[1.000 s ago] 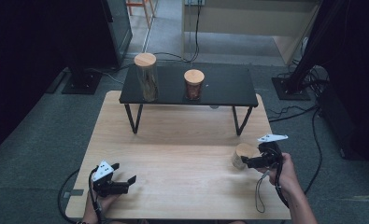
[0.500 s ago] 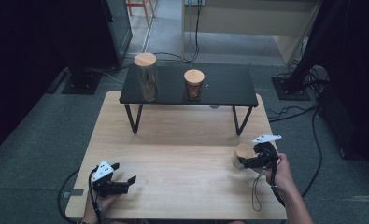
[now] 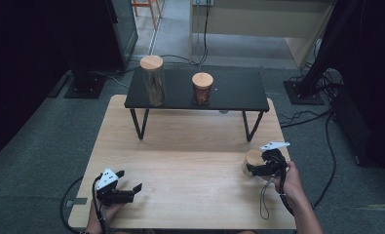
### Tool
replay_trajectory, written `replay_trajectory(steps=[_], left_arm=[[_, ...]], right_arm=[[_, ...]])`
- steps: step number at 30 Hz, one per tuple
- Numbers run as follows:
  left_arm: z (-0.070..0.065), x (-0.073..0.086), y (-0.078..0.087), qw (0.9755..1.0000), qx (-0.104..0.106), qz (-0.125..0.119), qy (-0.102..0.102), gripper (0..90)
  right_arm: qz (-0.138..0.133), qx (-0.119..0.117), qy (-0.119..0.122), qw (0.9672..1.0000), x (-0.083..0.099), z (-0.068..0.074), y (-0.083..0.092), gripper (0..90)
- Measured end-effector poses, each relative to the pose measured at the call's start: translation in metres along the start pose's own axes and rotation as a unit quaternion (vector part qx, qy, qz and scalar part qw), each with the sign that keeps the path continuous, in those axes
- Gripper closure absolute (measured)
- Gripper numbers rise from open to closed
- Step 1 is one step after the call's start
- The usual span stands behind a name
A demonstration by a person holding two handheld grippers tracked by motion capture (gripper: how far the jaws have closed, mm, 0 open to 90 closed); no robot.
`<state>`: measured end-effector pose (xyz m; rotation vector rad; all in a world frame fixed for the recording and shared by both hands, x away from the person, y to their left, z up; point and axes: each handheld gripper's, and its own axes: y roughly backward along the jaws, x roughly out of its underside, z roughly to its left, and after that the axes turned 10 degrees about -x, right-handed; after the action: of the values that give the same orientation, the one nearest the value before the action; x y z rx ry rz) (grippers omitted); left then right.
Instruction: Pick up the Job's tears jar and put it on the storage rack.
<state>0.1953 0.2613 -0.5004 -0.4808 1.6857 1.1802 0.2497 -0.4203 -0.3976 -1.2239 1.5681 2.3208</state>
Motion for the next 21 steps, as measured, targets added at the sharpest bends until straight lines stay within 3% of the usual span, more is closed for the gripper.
replay_trajectory(steps=[21], left_arm=[[-0.0007,-0.0004,0.0,1.0,-0.001,0.002,0.0,3.6]], right_arm=[[0.004,0.006,-0.004,1.0,-0.0042,0.0007,-0.0056,20.3]])
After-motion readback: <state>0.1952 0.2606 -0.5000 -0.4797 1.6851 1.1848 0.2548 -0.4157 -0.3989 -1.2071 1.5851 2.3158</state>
